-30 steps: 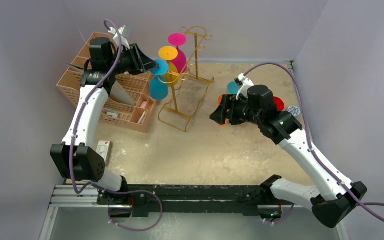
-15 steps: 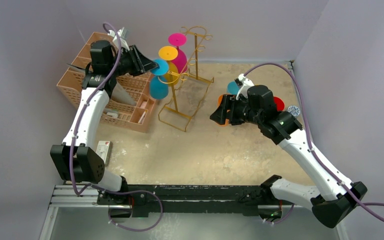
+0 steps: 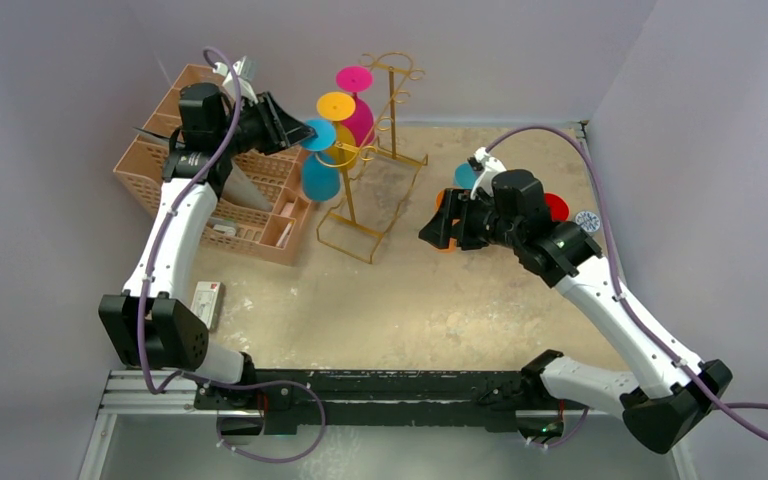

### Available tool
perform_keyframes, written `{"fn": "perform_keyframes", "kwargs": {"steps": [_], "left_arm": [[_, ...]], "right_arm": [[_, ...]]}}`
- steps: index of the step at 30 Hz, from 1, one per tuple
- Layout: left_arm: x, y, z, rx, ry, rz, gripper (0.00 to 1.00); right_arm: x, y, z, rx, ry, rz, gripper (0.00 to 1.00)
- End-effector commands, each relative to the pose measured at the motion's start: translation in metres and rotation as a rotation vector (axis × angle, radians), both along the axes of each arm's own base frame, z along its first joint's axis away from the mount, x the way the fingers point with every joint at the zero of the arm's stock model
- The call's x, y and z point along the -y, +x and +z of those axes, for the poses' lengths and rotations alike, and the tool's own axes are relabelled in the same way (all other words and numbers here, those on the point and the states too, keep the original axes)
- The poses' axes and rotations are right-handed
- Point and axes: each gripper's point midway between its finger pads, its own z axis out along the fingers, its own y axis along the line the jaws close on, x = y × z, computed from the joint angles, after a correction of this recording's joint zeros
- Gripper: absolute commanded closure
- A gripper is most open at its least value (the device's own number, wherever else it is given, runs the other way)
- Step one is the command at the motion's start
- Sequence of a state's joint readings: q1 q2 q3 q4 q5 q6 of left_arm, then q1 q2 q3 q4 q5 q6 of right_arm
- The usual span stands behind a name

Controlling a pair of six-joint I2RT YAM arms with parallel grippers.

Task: Take the wine glass off the wine glass rack
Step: Pick up the wine glass from the wine rack.

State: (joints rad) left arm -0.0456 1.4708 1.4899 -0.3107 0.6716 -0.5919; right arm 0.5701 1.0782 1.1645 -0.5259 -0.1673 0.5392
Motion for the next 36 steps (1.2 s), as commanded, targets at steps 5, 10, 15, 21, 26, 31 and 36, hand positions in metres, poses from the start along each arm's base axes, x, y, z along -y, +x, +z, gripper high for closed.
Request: {"fn": "perform_keyframes", "kwargs": {"steps": [5, 10, 15, 21, 26, 31, 36], "left_arm": [[-0.009, -0.007, 0.020, 0.077, 0.040, 0.025, 0.77], [-0.009, -0.008, 0.023, 0.083, 0.038, 0.028, 0.81], [-0.009, -0.010, 0.027, 0.091, 0.037, 0.029, 0.89], [-0.009, -0.012, 0.031, 0.094, 0.035, 0.031, 0.91], [-0.010, -0.015, 0.035, 0.101, 0.033, 0.039, 0.96], [-0.011, -0.017, 0.043, 0.117, 0.029, 0.046, 1.00], [-0.011, -0.018, 0.048, 0.125, 0.025, 0.048, 1.00]], "right_arm": [[-0.002, 0.006, 0.005, 0.012, 0.009, -0.013, 0.28], [-0.003, 0.008, 0.004, 0.009, 0.009, -0.011, 0.28], [-0.003, 0.008, 0.002, 0.003, 0.005, -0.012, 0.28], [-0.003, 0.006, -0.001, -0.007, 0.004, -0.006, 0.28], [-0.004, 0.005, -0.002, -0.010, 0.005, -0.004, 0.28], [-0.004, 0.004, -0.001, -0.008, 0.009, -0.003, 0.28], [-0.003, 0.004, -0.003, -0.010, 0.009, -0.006, 0.28]]}}
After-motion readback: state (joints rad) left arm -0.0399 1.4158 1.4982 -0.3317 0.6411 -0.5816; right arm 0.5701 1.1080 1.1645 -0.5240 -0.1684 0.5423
